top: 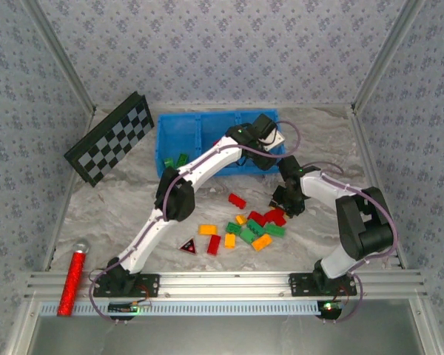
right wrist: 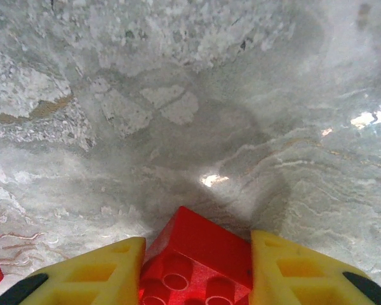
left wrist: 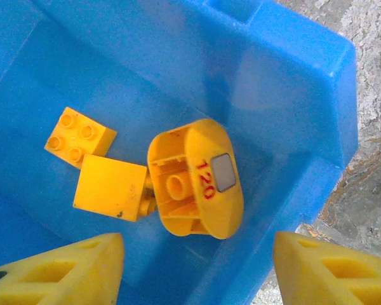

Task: Sort the legos into containers by color
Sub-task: Pick up the lego from the center of the table.

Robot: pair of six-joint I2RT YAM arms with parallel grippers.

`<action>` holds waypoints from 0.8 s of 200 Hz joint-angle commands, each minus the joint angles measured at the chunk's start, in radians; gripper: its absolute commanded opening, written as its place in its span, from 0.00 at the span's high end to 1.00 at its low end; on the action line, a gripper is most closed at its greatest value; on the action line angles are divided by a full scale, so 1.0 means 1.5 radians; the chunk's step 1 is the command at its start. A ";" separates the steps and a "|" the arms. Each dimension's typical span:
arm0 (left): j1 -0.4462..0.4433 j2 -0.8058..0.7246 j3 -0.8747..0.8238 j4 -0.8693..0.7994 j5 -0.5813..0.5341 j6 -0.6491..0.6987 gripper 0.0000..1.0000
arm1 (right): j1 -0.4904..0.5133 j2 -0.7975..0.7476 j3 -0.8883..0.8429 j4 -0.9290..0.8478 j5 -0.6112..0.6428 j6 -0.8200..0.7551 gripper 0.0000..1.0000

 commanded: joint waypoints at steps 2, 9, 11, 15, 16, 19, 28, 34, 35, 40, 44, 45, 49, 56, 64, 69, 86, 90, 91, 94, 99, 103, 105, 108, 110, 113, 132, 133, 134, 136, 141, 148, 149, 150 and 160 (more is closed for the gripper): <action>0.000 -0.001 0.023 -0.026 0.011 -0.013 0.35 | 0.009 0.038 0.004 0.083 -0.024 -0.014 0.63; 0.001 -0.010 0.024 -0.024 0.014 -0.016 0.35 | 0.009 0.040 0.004 0.086 -0.025 -0.017 0.64; 0.001 -0.013 0.024 -0.024 0.015 -0.017 0.35 | 0.008 0.041 0.005 0.086 -0.025 -0.018 0.65; 0.002 -0.019 0.024 -0.023 0.018 -0.019 0.35 | 0.009 0.043 0.006 0.087 -0.025 -0.018 0.65; 0.002 -0.021 0.024 -0.022 0.018 -0.019 0.35 | 0.008 0.043 0.007 0.088 -0.025 -0.019 0.66; 0.002 -0.026 0.024 -0.021 0.020 -0.021 0.35 | 0.008 0.044 0.007 0.089 -0.025 -0.019 0.66; 0.005 -0.041 0.024 -0.018 0.026 -0.025 0.34 | 0.008 0.050 0.011 0.091 -0.025 -0.022 0.68; 0.006 -0.052 0.024 -0.016 0.033 -0.028 0.34 | 0.006 0.054 0.014 0.092 -0.026 -0.025 0.69; 0.006 -0.054 0.025 -0.015 0.034 -0.029 0.34 | 0.006 0.054 0.014 0.092 -0.026 -0.025 0.69; 0.008 -0.064 0.025 -0.015 0.041 -0.032 0.33 | 0.006 0.057 0.018 0.092 -0.025 -0.027 0.70; 0.010 -0.073 0.026 -0.016 0.045 -0.035 0.33 | 0.006 0.061 0.020 0.092 -0.024 -0.029 0.70; 0.010 -0.075 0.026 -0.016 0.046 -0.035 0.33 | 0.005 0.061 0.021 0.091 -0.024 -0.029 0.70; 0.012 -0.083 0.025 -0.016 0.050 -0.038 0.33 | 0.005 0.063 0.023 0.092 -0.022 -0.030 0.71; 0.013 -0.097 0.026 -0.018 0.055 -0.041 0.33 | 0.005 0.067 0.028 0.094 -0.022 -0.032 0.72; 0.016 -0.112 0.025 -0.022 0.056 -0.043 0.32 | 0.003 0.070 0.034 0.093 -0.021 -0.035 0.72; 0.018 -0.124 0.023 -0.025 0.056 -0.043 0.32 | 0.002 0.073 0.040 0.091 -0.019 -0.038 0.73; 0.023 -0.163 0.015 -0.037 0.055 -0.041 0.31 | -0.001 0.079 0.063 0.080 -0.010 -0.051 0.74; 0.024 -0.173 0.012 -0.040 0.055 -0.041 0.31 | -0.001 0.078 0.068 0.077 -0.006 -0.055 0.74; 0.025 -0.176 0.011 -0.041 0.055 -0.041 0.31 | -0.002 0.078 0.070 0.076 -0.005 -0.056 0.74; 0.026 -0.184 0.008 -0.042 0.055 -0.041 0.31 | -0.003 0.077 0.075 0.074 -0.003 -0.057 0.74; 0.028 -0.199 0.003 -0.045 0.054 -0.041 0.31 | -0.004 0.075 0.081 0.071 0.000 -0.063 0.75; 0.031 -0.211 -0.001 -0.046 0.053 -0.042 0.30 | -0.006 0.073 0.088 0.068 0.003 -0.068 0.75; 0.032 -0.217 -0.002 -0.048 0.052 -0.043 0.30 | -0.006 0.072 0.092 0.066 0.004 -0.070 0.75; 0.034 -0.226 -0.005 -0.050 0.051 -0.043 0.30 | -0.007 0.071 0.097 0.064 0.005 -0.075 0.75; 0.036 -0.232 -0.007 -0.052 0.051 -0.044 0.30 | -0.007 0.070 0.101 0.062 0.007 -0.077 0.75; 0.037 -0.243 -0.011 -0.054 0.050 -0.043 0.30 | -0.009 0.069 0.107 0.059 0.010 -0.082 0.75; 0.061 -0.313 -0.050 -0.065 0.047 -0.048 0.28 | -0.011 0.069 0.158 0.034 0.033 -0.118 0.75; 0.063 -0.317 -0.053 -0.064 0.047 -0.049 0.28 | -0.011 0.069 0.160 0.033 0.034 -0.120 0.75; 0.065 -0.322 -0.057 -0.064 0.047 -0.049 0.28 | -0.011 0.069 0.163 0.031 0.035 -0.122 0.76; 0.069 -0.328 -0.064 -0.063 0.047 -0.050 0.28 | -0.012 0.069 0.169 0.029 0.036 -0.126 0.76; 0.078 -0.353 -0.085 -0.060 0.046 -0.054 0.27 | -0.010 0.068 0.184 0.025 0.039 -0.134 0.76; 0.095 -0.389 -0.121 -0.052 0.046 -0.060 0.26 | -0.010 0.067 0.202 0.024 0.042 -0.143 0.76; 0.097 -0.394 -0.126 -0.051 0.046 -0.060 0.26 | -0.011 0.067 0.205 0.024 0.042 -0.143 0.76; 0.099 -0.399 -0.129 -0.049 0.046 -0.061 0.26 | -0.010 0.067 0.209 0.024 0.042 -0.143 0.76; 0.127 -0.453 -0.190 -0.031 0.045 -0.075 0.25 | -0.009 0.069 0.245 0.010 0.043 -0.144 0.76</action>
